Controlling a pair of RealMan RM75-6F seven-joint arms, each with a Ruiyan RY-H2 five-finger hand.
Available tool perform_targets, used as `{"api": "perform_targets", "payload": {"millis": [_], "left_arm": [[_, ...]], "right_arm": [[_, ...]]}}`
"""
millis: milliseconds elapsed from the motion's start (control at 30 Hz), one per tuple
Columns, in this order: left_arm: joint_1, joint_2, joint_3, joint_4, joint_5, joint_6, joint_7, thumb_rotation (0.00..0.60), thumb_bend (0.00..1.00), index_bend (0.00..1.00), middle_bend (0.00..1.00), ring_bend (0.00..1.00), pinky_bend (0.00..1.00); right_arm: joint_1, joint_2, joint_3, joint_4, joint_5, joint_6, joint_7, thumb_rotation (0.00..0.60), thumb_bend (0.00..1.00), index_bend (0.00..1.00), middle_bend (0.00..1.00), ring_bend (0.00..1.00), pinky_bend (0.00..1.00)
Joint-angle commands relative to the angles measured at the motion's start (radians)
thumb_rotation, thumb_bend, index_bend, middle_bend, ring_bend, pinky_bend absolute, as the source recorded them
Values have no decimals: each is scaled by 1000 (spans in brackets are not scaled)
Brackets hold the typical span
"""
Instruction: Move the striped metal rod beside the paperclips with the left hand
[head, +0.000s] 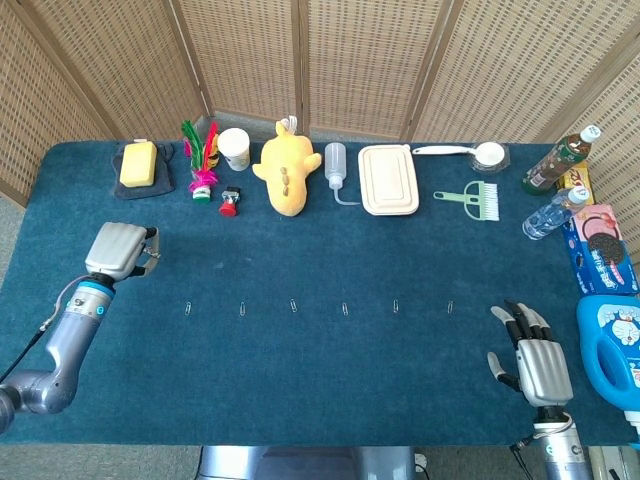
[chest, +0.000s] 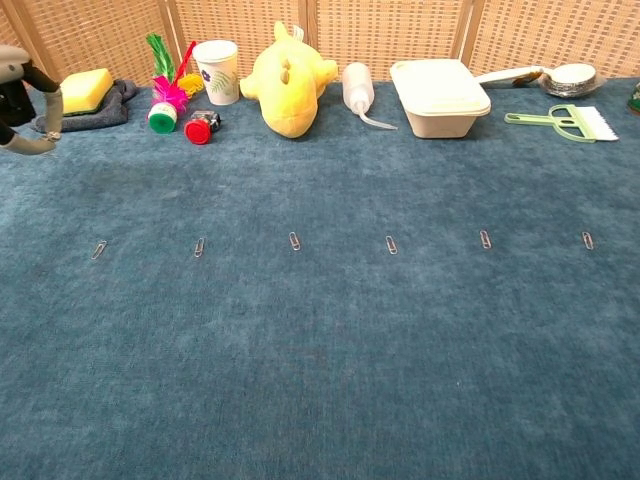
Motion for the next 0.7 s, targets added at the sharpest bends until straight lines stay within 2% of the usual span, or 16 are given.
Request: {"api": "perform_targets", "payload": {"millis": [33, 100, 267, 367, 433, 533, 700], "left_arm": [[-11, -12, 7, 6, -7, -11, 26, 600, 637, 618, 914, 803, 731], [-18, -20, 14, 13, -18, -20, 50, 600, 629, 598, 906, 793, 731], [-35, -32, 29, 10, -74, -65, 103, 600, 585, 455, 833, 732, 731], [-41, -30, 36, -7, -101, -83, 120, 600, 570, 407, 731, 652, 731], [-43, -27, 42, -17, -107, -83, 132, 596, 531, 367, 608, 547, 722], [-39, -21, 46, -32, -104, -67, 137, 571, 484, 285, 453, 399, 631], [7, 21, 46, -105, -68, 21, 94, 529, 479, 243, 380, 326, 544]], "right_arm": [[1, -1, 0, 1, 1, -3, 2, 600, 392, 173, 133, 103, 143], [1, -1, 0, 2, 0, -3, 3, 600, 392, 173, 133, 103, 143], [-2, 2, 0, 2, 0, 1, 3, 600, 392, 172, 133, 103, 143], [-5, 3, 2, 2, 2, 7, 4, 600, 392, 172, 133, 104, 143], [-7, 4, 3, 3, 3, 10, 7, 600, 392, 172, 133, 106, 143], [-8, 5, 4, 5, 3, 12, 8, 600, 392, 172, 133, 106, 143], [-7, 17, 10, 0, 1, 18, -2, 600, 391, 170, 134, 106, 143]]}}
